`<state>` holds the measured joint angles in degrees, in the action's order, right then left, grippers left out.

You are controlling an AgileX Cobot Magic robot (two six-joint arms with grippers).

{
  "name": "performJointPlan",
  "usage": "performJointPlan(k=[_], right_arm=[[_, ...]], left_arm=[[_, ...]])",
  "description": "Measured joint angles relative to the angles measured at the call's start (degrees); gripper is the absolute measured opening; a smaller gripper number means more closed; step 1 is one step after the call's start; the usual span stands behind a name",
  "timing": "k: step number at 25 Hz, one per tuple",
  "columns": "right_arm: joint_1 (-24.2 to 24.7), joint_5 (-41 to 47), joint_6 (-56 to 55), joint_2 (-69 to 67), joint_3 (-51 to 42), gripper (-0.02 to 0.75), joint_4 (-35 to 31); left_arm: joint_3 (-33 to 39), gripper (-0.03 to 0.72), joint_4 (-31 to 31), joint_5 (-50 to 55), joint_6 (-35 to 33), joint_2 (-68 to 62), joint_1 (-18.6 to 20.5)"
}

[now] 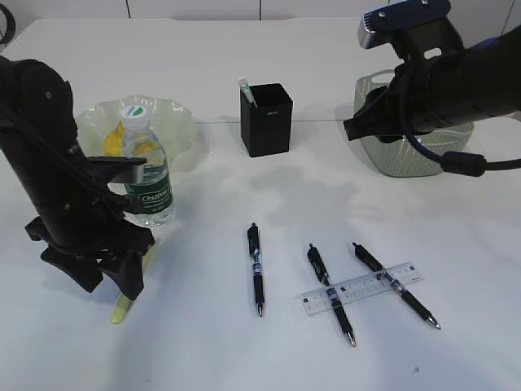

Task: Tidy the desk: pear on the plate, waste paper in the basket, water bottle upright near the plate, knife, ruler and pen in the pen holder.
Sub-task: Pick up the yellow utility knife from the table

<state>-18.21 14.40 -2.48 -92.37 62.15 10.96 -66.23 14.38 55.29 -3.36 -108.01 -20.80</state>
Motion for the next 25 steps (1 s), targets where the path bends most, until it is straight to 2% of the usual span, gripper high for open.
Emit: performJointPlan(k=[25], right_arm=[[0.0,0.0,-0.1,0.0,0.0,0.218,0.0]], left_arm=[[-1.2,0.465,0.0,-0.5,0.0,-4.8,0.0]])
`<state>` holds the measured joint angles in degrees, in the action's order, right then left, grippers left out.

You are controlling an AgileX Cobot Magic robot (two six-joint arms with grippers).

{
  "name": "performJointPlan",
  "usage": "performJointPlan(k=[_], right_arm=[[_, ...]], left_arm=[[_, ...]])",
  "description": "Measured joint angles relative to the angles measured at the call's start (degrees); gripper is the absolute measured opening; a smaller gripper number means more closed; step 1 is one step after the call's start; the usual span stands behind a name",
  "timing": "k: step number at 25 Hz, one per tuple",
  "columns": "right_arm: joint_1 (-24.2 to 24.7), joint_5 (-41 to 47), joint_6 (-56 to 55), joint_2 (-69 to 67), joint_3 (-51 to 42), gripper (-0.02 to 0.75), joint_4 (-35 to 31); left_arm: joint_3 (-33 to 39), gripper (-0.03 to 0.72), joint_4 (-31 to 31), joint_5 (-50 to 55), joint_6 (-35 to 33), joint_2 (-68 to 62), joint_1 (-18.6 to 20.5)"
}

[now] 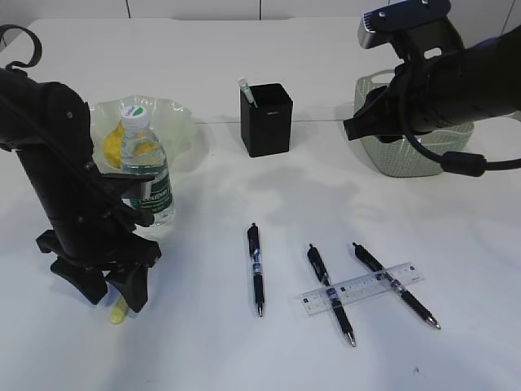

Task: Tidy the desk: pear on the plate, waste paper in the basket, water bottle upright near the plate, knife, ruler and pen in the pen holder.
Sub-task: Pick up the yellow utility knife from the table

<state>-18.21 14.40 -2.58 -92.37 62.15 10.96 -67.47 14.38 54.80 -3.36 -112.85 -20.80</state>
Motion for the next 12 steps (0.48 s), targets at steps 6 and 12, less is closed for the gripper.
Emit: performJointPlan(k=[6,12], right_arm=[[0.0,0.0,0.0,0.0,0.0,0.218,0.0],[0.0,-0.3,0.0,0.0,0.0,0.218,0.0]], left_arm=[[0.0,0.465,0.0,-0.1,0.0,-0.5,0.0],[0.0,0.465,0.0,-1.0,0.0,-0.6,0.0]])
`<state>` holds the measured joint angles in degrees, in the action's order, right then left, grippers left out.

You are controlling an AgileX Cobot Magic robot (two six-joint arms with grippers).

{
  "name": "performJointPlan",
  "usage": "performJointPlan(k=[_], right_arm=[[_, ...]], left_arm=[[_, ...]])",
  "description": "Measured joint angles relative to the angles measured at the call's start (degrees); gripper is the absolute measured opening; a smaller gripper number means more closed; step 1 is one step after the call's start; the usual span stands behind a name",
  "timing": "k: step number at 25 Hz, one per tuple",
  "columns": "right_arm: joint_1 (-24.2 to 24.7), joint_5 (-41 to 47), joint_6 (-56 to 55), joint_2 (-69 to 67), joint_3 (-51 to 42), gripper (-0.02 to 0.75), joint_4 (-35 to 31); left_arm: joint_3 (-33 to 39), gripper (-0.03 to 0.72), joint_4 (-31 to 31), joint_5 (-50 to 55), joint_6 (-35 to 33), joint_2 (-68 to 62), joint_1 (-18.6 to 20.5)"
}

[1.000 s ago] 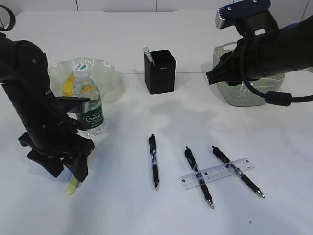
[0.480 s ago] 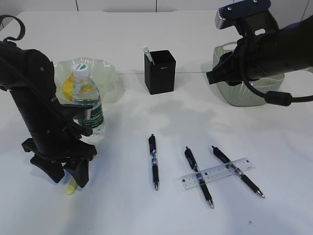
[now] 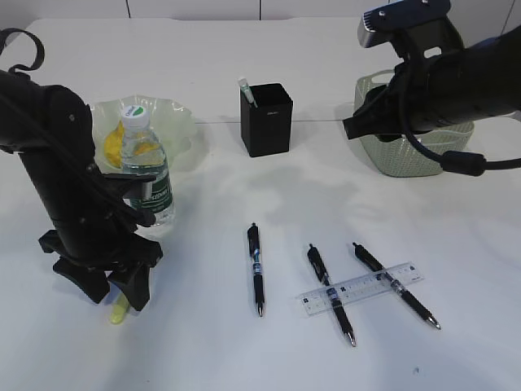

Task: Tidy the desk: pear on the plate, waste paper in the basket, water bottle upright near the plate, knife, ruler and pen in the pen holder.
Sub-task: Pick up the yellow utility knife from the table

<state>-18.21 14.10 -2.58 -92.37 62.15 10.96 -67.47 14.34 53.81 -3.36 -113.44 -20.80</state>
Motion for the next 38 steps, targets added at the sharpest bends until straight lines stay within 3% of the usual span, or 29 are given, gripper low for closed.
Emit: performJointPlan(k=[38], right_arm=[[0.0,-1.0,0.0,0.0,0.0,0.218,0.0]], left_arm=[[-0.5,0.465,-0.9,-0.7,0.0,-2.3,0.0]])
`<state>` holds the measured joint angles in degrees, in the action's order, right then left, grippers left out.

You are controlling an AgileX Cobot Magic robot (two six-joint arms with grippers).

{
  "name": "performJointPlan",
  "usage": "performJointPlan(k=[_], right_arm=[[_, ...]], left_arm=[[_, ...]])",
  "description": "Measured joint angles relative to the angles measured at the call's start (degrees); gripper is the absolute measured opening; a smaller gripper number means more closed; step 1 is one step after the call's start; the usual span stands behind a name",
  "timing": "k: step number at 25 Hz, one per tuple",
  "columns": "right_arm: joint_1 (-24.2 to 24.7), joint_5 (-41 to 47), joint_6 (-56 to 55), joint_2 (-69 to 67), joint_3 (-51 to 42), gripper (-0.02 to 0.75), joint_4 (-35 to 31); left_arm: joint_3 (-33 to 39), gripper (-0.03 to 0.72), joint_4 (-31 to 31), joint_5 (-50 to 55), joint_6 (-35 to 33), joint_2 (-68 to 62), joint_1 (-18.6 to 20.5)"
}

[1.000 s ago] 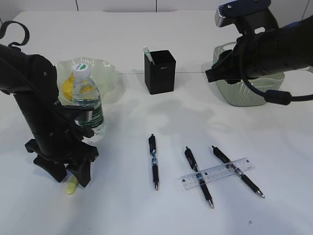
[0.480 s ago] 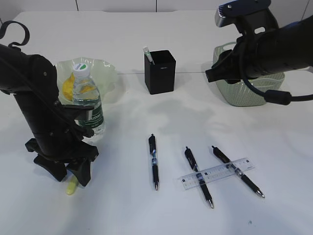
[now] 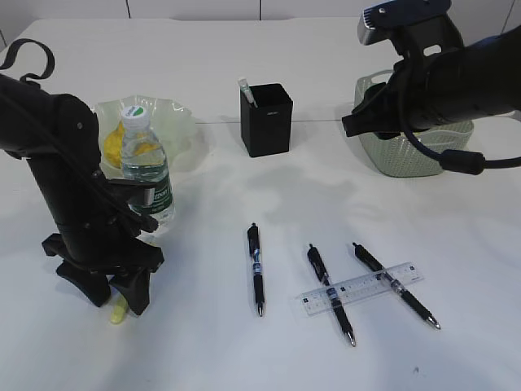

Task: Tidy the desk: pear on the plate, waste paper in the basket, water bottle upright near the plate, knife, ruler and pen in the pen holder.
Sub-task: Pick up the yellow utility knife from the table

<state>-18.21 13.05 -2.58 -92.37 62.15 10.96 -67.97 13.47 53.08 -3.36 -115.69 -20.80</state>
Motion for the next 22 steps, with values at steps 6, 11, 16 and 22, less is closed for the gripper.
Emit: performJointPlan(k=[6,11,16,22], right_arm=[[0.0,0.0,0.0,0.0,0.0,0.218,0.0],[0.0,-0.2,0.0,0.0,0.0,0.218,0.0],[0.0,-0.4,0.0,0.0,0.0,0.218,0.0],[0.0,-0.6,0.0,0.0,0.0,0.218,0.0]], left_arm=[[-0.3,0.465,0.0,0.5,0.0,-0.4,0.0],[-0.5,0.416,-0.5,1.0,0.0,-0.5,0.0],[-0.5,0.395,-1.4,1.3,0.0,-0.6,0.0],[-0.5,0.393,-3.5,1.4,0.7,-0.6,0.0]])
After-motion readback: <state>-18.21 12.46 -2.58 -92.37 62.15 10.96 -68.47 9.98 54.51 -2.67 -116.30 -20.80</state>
